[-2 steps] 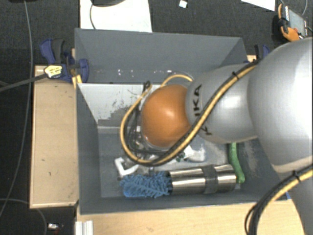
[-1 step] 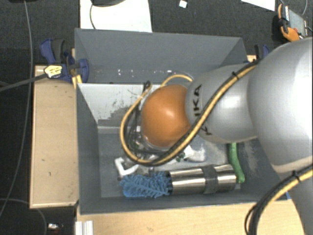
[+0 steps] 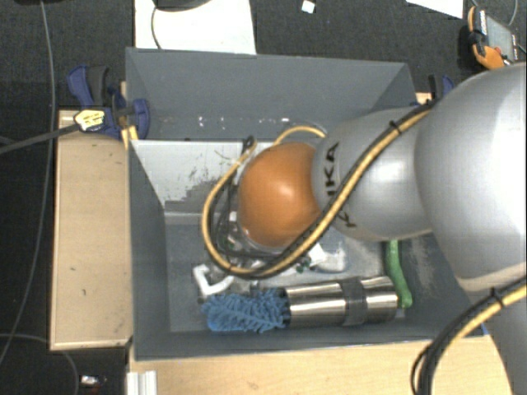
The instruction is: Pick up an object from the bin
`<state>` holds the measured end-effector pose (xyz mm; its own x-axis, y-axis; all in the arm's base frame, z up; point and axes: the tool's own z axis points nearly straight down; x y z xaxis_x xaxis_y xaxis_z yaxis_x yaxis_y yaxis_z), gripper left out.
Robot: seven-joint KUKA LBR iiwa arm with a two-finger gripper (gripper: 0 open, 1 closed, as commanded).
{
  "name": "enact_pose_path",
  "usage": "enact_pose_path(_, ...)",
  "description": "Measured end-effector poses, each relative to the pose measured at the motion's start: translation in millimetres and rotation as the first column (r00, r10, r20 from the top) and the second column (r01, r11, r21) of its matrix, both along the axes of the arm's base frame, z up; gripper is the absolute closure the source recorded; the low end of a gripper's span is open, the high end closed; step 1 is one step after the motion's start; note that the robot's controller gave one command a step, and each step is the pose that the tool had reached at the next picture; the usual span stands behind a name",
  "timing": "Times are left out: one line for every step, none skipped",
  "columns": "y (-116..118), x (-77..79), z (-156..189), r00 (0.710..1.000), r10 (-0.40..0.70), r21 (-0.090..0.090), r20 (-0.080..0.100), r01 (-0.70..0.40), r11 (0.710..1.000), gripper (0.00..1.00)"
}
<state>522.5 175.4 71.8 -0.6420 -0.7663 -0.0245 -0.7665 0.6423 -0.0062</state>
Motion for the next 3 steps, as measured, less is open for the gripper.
enact_pose_path(-1.2,-2.6,0.6,1.0,0.004,0.003,0.006,-0.004,1.0,1.0)
enact_pose_path(-8.0,-3.7,44.1,1.0,-0.031,0.005,0.007,0.031,1.0,1.0)
enact_pose_path(-19.9,-3.2,12.4,1.0,-0.02,0.003,-0.003,0.02,1.0,1.0)
